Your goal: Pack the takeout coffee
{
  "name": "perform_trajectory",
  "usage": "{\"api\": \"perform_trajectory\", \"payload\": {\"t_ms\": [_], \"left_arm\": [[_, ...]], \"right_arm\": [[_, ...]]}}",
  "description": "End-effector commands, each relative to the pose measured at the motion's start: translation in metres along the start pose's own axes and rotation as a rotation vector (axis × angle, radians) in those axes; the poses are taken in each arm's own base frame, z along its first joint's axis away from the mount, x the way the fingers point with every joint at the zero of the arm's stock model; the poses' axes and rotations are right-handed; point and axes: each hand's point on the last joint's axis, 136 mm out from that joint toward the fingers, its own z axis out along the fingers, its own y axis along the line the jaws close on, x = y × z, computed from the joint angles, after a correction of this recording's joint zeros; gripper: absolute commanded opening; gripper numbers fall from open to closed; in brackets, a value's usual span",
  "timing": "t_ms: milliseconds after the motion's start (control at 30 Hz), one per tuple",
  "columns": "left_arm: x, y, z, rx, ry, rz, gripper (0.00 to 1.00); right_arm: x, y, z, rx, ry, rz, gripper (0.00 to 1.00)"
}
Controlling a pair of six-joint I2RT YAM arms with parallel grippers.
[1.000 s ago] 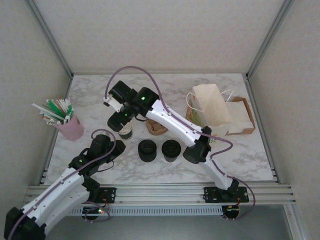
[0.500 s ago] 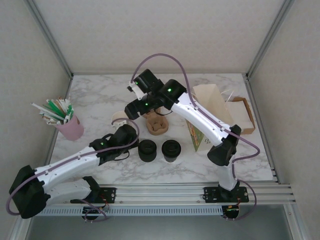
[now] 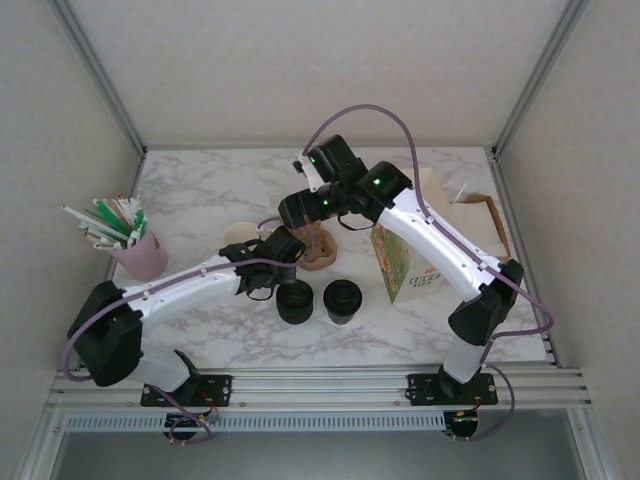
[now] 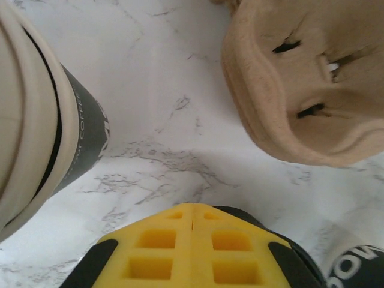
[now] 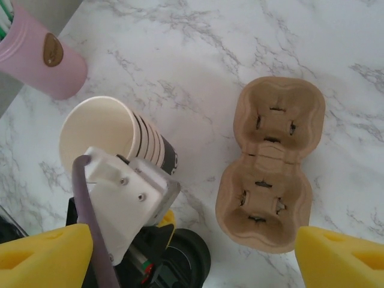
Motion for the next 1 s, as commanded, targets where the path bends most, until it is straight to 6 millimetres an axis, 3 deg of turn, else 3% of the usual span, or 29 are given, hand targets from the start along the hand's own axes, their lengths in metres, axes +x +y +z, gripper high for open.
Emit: {"api": "perform_trajectory", "payload": {"t_ms": [0,500,667,967], "left_arm": [[-0.012,0.007,0.003,-0.065,-0.002,0.060,0.05],[-0.017,0.027,0.039,-0.166,0.015,0.066,0.04],[-0.015,0.025,0.046,-0.158,0.019,0.060,0.03],[-0.014,0.044,0.058,-0.243,-0.002,0.051,0.03]], "right_arm": [[-0.001,0.004,-0.013,-0.033,-0.025,0.009,0.88],[0.003,-0.016,-0.008,-0.010,0.001,0.064,0.88],[0.004,-0.018,-0.005,-0.012,0.012,0.070,0.88],[0.006,-0.020,-0.004,-0.011,0.019,0.073,0.87]]}}
